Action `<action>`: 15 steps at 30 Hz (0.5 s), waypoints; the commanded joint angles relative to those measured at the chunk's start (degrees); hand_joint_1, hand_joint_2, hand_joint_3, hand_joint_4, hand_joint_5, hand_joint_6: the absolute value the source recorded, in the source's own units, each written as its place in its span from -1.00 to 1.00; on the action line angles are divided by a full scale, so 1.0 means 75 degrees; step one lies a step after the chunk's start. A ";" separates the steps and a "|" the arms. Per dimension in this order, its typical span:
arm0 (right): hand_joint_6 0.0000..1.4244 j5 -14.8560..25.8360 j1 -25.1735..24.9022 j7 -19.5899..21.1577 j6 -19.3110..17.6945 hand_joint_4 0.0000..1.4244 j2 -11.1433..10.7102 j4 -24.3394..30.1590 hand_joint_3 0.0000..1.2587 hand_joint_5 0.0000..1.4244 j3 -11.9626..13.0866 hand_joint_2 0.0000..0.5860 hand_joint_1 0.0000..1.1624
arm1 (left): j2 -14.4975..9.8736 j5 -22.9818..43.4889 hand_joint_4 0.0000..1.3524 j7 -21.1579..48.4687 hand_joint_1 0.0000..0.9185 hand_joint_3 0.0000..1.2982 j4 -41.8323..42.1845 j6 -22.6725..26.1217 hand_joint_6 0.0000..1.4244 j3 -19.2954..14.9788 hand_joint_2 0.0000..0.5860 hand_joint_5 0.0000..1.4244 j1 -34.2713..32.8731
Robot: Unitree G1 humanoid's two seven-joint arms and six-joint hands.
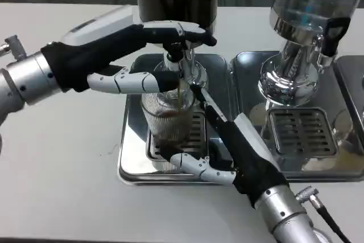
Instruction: Grasp the cup under the faucet to collect the drink, then remove the cup.
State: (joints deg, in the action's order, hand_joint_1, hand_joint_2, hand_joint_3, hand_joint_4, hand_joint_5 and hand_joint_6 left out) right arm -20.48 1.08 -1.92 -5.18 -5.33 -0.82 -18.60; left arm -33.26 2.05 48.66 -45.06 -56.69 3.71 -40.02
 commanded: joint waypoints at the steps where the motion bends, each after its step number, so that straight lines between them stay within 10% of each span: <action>1: -0.99 0.0049 -0.0198 0.0090 -0.0201 -1.00 0.0084 -0.0156 -1.00 -1.00 0.0027 -0.50 -0.09 | -0.0102 -0.0031 -0.75 0.0037 -1.00 -0.62 0.0097 -0.0078 -0.83 0.0093 -0.45 -0.76 0.0146; 15: -0.98 0.0006 -0.0344 0.0177 -0.0241 -1.00 0.0087 -0.0288 -1.00 -1.00 0.0058 -0.51 -0.13 | -0.0113 -0.0040 -0.74 -0.0002 -1.00 -0.62 0.0110 -0.0067 -0.83 0.0083 -0.46 -0.76 0.0182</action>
State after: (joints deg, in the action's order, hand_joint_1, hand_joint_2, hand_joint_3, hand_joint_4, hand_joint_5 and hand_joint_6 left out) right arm -20.55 -1.03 -1.23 -5.99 -4.83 -2.73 -18.52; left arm -33.38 2.04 48.52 -44.99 -56.69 3.70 -39.95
